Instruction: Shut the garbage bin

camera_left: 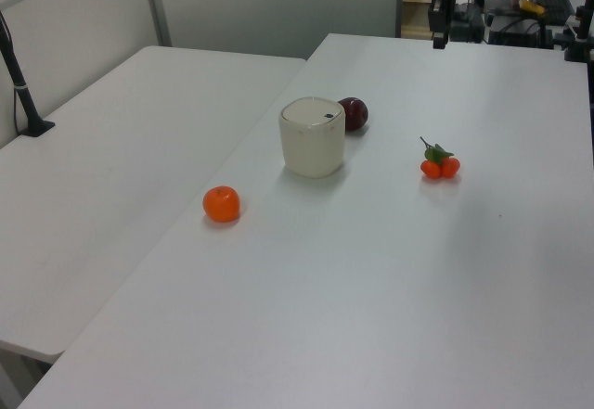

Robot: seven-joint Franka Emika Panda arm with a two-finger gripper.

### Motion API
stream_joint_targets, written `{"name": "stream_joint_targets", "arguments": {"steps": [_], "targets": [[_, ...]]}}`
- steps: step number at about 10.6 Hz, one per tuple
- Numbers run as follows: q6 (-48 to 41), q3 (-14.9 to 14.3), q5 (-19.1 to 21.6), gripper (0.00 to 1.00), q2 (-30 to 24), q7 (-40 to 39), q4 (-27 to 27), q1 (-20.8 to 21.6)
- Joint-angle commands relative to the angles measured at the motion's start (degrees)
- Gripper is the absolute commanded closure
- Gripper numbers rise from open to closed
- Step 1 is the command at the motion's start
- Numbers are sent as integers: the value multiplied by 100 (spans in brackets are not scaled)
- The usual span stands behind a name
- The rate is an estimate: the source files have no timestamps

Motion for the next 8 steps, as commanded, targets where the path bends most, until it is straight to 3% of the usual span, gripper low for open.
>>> {"name": "stream_joint_targets", "arguments": {"steps": [1, 8], "targets": [[-9, -25, -42, 0, -187, -86, -231, 0], [0, -25, -16, 0, -187, -60, -187, -44]]}}
